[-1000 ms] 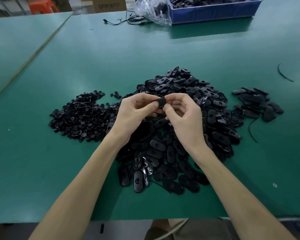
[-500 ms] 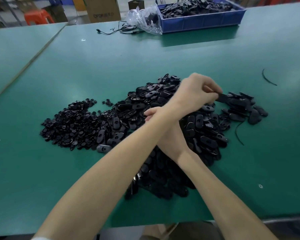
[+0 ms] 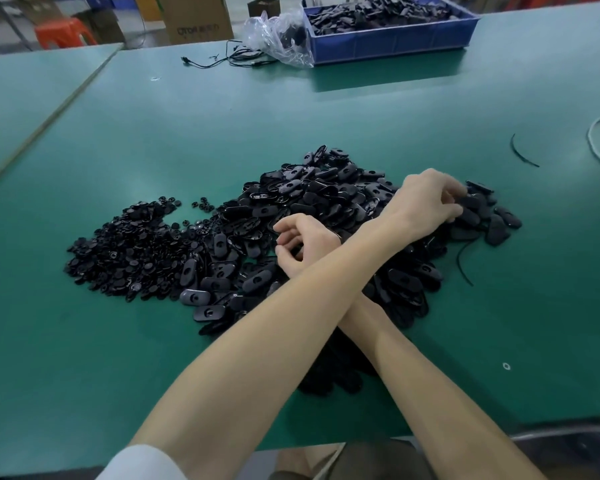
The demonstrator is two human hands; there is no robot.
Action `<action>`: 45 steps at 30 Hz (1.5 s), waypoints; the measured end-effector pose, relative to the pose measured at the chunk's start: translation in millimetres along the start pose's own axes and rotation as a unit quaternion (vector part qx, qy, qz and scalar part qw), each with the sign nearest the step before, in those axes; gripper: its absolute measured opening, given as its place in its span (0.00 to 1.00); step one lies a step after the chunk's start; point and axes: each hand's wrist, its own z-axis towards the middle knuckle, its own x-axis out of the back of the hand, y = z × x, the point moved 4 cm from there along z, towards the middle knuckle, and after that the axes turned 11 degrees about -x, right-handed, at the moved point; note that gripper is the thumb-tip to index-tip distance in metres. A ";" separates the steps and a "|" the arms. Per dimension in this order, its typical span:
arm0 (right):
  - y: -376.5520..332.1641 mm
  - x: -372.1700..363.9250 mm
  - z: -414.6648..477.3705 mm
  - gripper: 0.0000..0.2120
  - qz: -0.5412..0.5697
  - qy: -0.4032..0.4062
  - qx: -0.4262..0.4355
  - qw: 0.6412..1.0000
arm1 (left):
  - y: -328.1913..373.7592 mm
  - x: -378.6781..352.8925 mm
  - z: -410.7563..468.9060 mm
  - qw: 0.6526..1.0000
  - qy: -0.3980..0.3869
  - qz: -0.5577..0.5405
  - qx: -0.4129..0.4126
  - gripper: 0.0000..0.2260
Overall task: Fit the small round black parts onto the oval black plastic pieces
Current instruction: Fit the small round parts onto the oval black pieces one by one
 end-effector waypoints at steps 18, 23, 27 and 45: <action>-8.9 9.6 -10.8 0.14 -0.150 0.001 0.011 0.989 | -87.9 179.9 -144.6 0.924 0.360 0.048 0.117 0.10; -9.3 11.8 -10.9 0.12 -0.101 -0.007 -0.018 0.995 | -134.0 203.0 -196.7 0.845 0.306 0.358 0.252 0.12; -10.1 14.0 -10.2 0.11 -0.087 -0.007 -0.025 0.996 | -149.1 204.1 -213.3 0.806 0.244 0.398 0.364 0.14; -15.1 21.2 -12.7 0.16 -0.066 0.005 -0.028 0.997 | -146.5 212.8 -216.8 0.794 0.354 0.418 0.262 0.05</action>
